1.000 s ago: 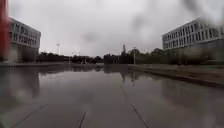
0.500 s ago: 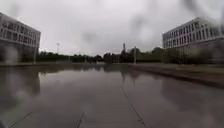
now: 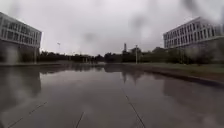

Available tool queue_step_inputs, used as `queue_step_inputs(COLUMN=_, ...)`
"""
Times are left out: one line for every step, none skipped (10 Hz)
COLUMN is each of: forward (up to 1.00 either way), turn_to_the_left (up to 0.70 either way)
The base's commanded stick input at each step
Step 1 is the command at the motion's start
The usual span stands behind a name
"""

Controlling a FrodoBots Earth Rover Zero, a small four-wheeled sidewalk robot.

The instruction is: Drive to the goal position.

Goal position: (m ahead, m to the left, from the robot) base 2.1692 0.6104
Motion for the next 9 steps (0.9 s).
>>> queue_step_inputs(forward=0.55, turn_to_the_left=0.00)
queue_step_inputs(forward=0.55, turn_to_the_left=0.00)
queue_step_inputs(forward=0.55, turn_to_the_left=0.00)
queue_step_inputs(forward=0.55, turn_to_the_left=0.00)
queue_step_inputs(forward=0.55, turn_to_the_left=0.00)
queue_step_inputs(forward=0.55, turn_to_the_left=0.00)
queue_step_inputs(forward=0.55, turn_to_the_left=0.00)
queue_step_inputs(forward=0.55, turn_to_the_left=0.00)
queue_step_inputs(forward=0.55, turn_to_the_left=0.00)
